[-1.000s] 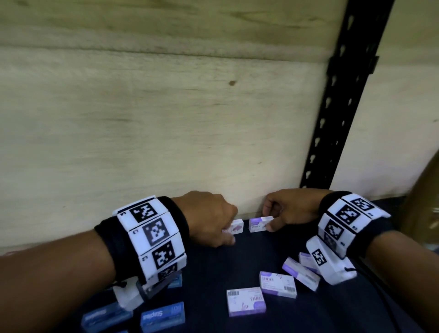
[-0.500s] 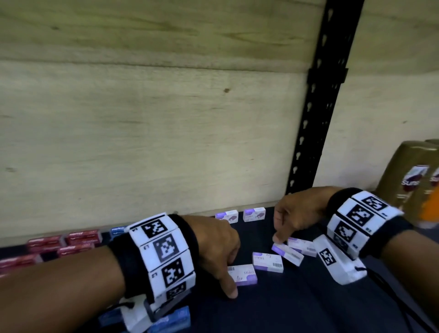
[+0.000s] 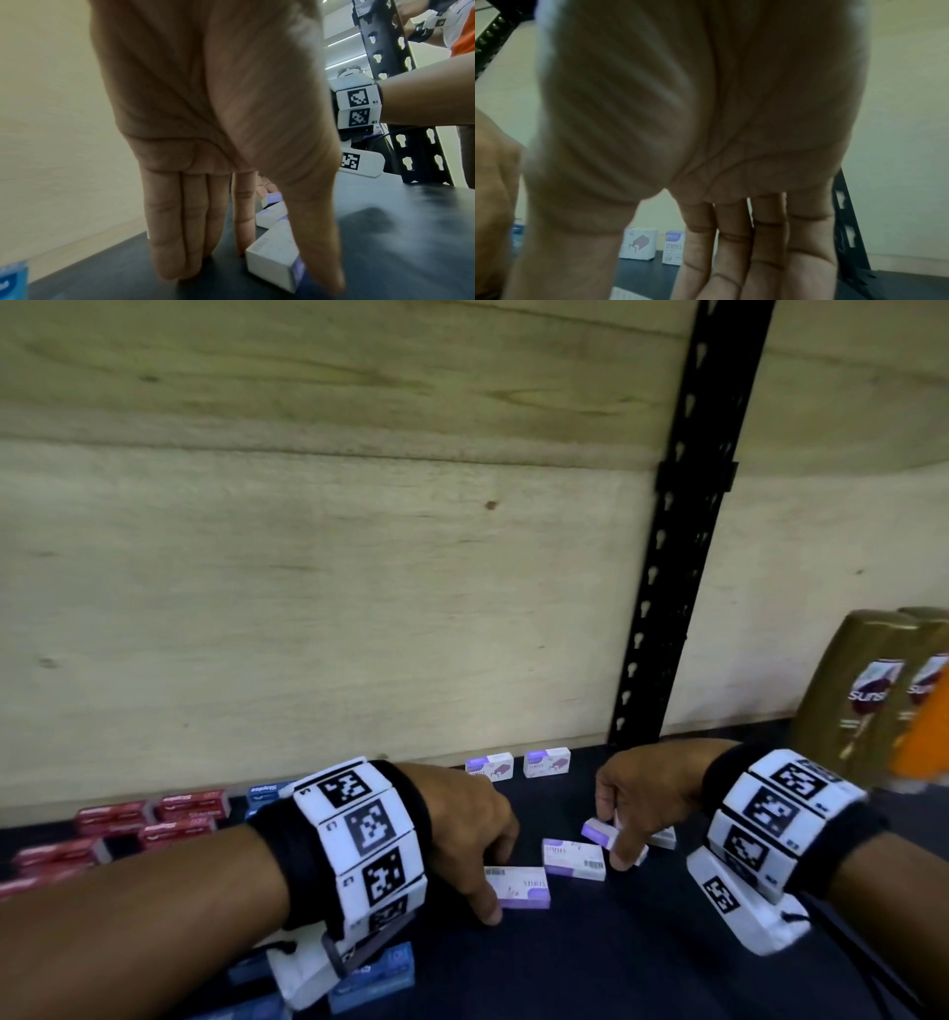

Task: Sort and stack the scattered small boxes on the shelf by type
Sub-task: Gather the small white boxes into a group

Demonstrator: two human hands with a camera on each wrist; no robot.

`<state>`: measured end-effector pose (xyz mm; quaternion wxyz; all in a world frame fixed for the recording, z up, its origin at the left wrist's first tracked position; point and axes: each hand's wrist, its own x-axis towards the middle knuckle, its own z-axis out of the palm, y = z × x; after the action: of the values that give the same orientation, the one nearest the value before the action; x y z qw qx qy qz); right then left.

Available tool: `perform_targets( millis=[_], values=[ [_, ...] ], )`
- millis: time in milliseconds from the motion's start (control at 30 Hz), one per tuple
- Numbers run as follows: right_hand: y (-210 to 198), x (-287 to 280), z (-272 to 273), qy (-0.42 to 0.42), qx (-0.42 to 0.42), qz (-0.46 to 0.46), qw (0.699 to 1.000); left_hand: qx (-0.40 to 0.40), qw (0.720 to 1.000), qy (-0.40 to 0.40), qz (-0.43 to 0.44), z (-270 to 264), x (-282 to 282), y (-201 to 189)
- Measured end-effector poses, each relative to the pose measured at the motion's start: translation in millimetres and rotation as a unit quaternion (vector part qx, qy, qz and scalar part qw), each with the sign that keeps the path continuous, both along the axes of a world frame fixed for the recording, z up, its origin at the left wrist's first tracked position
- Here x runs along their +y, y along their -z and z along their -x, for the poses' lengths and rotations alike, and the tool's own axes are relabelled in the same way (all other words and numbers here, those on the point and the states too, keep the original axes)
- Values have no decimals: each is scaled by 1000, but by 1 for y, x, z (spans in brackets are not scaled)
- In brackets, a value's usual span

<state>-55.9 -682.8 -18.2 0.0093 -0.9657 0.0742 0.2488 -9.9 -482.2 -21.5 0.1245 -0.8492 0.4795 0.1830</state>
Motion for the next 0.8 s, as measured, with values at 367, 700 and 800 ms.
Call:
perform_targets(
  millis=[367,700,800],
  values=[
    [2,0,-4,-5,1,7,1000,34,999,6,34,-5,3,2],
    [-4,1,-13,-33,-34,8,999,40,999,4,30,-2,4,-1],
    [-4,2,-19,-45,-76,4,996,56,998,4,39,-2,5,-3]
  ],
)
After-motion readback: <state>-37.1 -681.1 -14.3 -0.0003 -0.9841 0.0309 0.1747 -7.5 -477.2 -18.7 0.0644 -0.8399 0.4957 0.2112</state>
